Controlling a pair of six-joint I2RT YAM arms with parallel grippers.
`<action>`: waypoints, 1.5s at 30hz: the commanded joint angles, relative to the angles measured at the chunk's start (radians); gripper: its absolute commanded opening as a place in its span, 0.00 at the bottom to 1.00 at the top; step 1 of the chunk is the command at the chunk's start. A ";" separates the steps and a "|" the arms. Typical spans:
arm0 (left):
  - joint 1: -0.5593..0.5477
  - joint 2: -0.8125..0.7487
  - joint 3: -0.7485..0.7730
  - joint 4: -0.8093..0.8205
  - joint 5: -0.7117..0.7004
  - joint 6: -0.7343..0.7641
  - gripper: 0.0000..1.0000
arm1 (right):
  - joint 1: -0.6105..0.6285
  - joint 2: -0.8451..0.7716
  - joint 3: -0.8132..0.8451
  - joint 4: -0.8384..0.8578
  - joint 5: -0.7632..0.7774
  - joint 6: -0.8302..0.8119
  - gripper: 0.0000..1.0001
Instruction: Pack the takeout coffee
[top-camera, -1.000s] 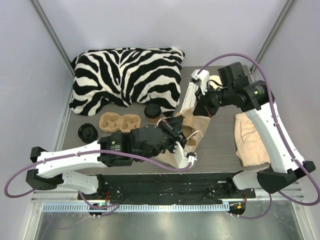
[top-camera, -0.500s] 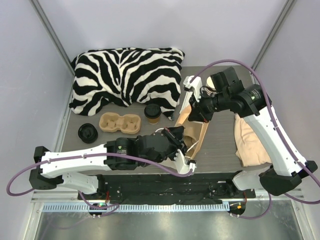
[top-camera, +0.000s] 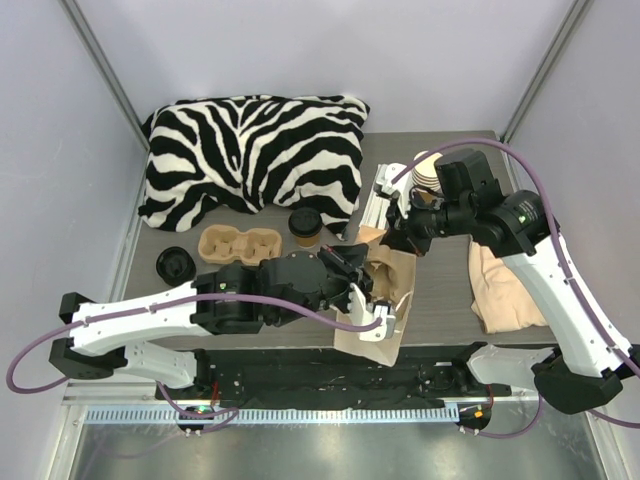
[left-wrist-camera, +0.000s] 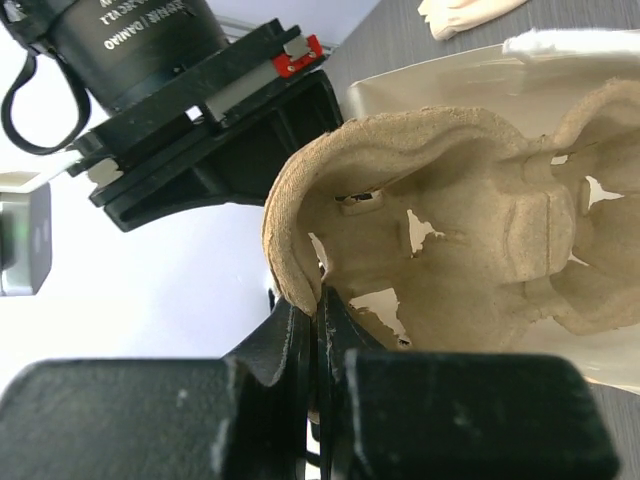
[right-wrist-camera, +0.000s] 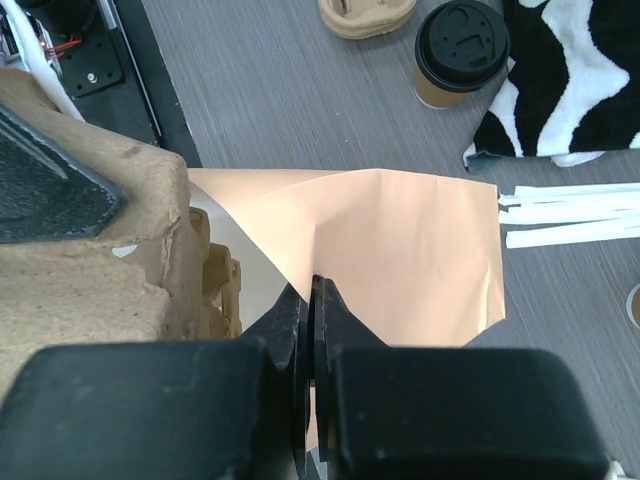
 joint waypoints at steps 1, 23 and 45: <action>0.001 0.047 0.048 -0.044 -0.045 -0.033 0.00 | 0.012 0.001 0.025 0.060 -0.057 0.043 0.01; -0.100 0.107 0.108 -0.041 -0.212 0.148 0.00 | 0.012 0.003 -0.054 0.104 0.026 0.279 0.01; -0.108 0.047 -0.183 0.258 -0.243 0.235 0.00 | -0.006 -0.003 -0.037 0.103 -0.123 0.388 0.01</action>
